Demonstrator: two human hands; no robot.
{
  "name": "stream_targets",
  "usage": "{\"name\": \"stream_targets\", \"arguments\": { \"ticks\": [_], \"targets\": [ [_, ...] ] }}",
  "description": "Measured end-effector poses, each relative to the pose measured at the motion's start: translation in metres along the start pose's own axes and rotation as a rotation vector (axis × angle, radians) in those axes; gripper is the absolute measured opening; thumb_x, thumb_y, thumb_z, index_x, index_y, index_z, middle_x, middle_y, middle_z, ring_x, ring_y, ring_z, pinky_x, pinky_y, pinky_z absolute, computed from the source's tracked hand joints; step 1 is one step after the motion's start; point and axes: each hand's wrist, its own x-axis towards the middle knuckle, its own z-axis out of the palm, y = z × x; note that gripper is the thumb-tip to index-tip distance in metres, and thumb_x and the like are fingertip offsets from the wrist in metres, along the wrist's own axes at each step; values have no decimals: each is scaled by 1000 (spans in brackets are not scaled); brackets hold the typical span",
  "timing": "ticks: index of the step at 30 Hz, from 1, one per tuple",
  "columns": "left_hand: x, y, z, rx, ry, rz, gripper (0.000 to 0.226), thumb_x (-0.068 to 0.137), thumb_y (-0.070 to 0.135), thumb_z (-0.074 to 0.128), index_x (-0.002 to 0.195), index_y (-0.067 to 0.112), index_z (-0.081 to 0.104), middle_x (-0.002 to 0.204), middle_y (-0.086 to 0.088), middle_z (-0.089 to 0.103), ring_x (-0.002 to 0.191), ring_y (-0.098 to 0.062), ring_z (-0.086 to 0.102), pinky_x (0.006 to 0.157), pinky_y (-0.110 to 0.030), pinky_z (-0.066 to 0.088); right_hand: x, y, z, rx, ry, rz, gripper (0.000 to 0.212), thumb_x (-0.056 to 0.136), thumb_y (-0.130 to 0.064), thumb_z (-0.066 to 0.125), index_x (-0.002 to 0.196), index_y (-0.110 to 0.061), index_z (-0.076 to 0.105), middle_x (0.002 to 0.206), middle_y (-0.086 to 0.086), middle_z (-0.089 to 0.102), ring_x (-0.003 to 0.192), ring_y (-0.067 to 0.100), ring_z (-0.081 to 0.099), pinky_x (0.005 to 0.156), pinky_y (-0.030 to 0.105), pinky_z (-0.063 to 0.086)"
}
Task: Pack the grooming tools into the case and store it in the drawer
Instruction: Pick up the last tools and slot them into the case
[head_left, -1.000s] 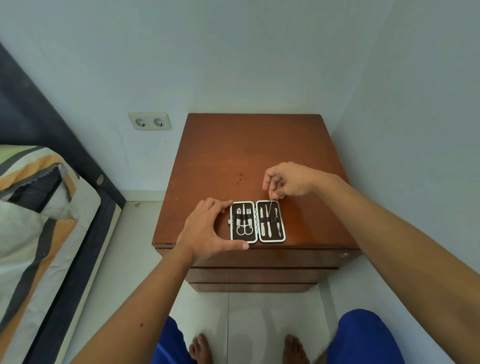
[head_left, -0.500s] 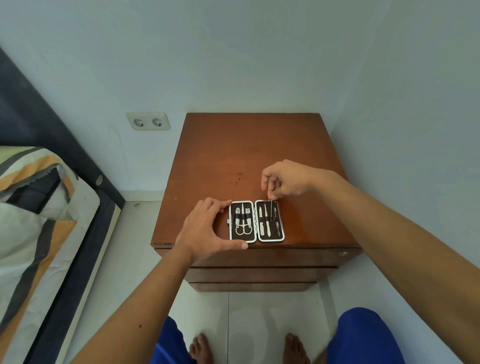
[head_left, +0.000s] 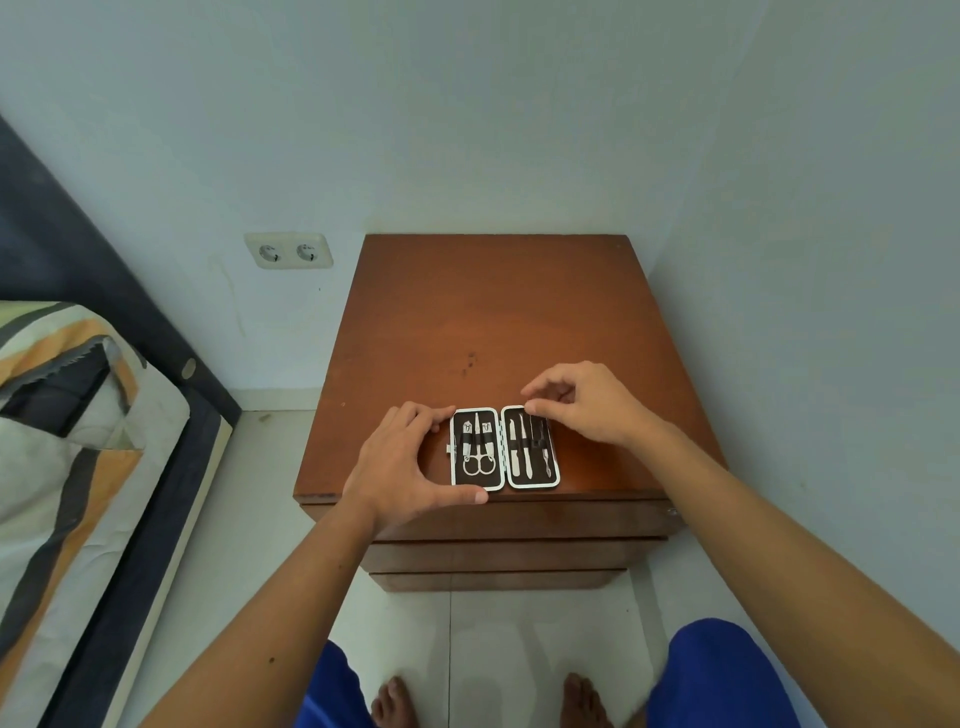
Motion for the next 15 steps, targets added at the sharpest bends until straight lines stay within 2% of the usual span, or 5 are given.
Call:
{"name": "stream_targets", "arguments": {
  "ticks": [2, 7, 11, 15],
  "targets": [
    [0, 0, 0, -2, -3, -3, 120, 50, 98, 72, 150, 35, 50, 117, 25, 47, 111, 0, 46, 96, -31, 47, -2, 2, 9, 15, 54, 14, 18, 87, -27, 83, 105, -28, 81, 96, -13, 74, 86, 4, 67, 80, 19, 52],
    [0, 0, 0, -6, -6, -8, 120, 50, 97, 73, 150, 35, 50, 118, 25, 47, 110, 0, 46, 95, -30, 47, -5, 2, 17, 85, 131, 67, 34, 79, -23, 91, 109, -24, 77, 95, -10, 73, 81, 4, 66, 76, 15, 53],
    [0, 1, 0, -8, -6, -10, 118, 51, 96, 73, 150, 36, 50, 118, 26, 47, 111, 1, 45, 95, -30, 46, -7, 4, 20, 63, 162, 52, 23, 78, -25, 91, 98, -25, 79, 95, -10, 71, 84, 6, 66, 77, 17, 52],
    [-1, 1, 0, -6, -3, -7, 119, 51, 98, 71, 150, 35, 51, 117, 25, 47, 111, 1, 45, 94, -29, 45, -11, 7, 22, 47, 162, 24, 22, 80, -26, 89, 100, -25, 80, 99, -10, 70, 90, 10, 65, 81, 20, 52]
  ]
}}
